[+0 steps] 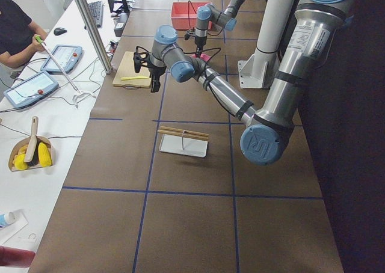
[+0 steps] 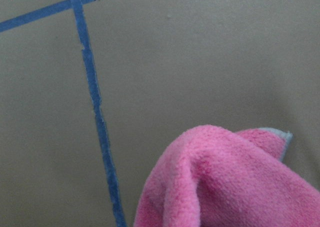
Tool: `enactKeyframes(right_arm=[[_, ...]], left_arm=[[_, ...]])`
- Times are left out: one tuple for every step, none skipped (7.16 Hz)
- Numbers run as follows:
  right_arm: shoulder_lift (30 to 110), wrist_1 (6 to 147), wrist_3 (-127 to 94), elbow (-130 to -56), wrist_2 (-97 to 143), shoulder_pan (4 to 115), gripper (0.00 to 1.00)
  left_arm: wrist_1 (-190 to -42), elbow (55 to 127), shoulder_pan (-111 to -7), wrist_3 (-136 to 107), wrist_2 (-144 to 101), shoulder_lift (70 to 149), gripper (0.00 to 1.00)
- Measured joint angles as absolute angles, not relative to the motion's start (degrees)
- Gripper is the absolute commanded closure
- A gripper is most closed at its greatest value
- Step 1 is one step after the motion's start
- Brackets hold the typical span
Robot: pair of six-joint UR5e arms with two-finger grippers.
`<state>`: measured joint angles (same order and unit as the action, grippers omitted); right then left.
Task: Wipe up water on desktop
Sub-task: 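Wipe the pink cloth across the table surface with the right gripper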
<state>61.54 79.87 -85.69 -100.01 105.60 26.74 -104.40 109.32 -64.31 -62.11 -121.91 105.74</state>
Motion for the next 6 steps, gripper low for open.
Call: enactKeyframes(right_arm=[[68.61, 79.83, -81.58, -104.78, 107.28, 28.75, 1.0], [75.27, 79.75, -77.3, -108.63, 109.48, 31.27, 1.0], [80.17, 79.68, -73.6, -110.85, 111.49, 33.49, 1.0], [82.68, 79.66, -71.41, -111.57, 112.29, 34.42, 1.0], [82.29, 79.73, -70.99, -111.48, 112.48, 34.29, 1.0], [78.79, 79.89, -72.73, -110.22, 112.49, 33.2, 1.0]], left_arm=[[-104.43, 109.87, -66.56, -57.04, -122.45, 102.4, 0.11], [-104.35, 110.13, -68.64, -52.0, -123.28, 99.99, 0.11], [-104.16, 110.24, -70.4, -48.65, -124.06, 98.65, 0.1], [-104.05, 110.33, -71.94, -47.18, -124.73, 98.08, 0.1], [-104.0, 110.36, -73.48, -46.61, -125.37, 97.68, 0.1], [-104.0, 110.36, -74.5, -46.29, -125.91, 97.18, 0.09]])
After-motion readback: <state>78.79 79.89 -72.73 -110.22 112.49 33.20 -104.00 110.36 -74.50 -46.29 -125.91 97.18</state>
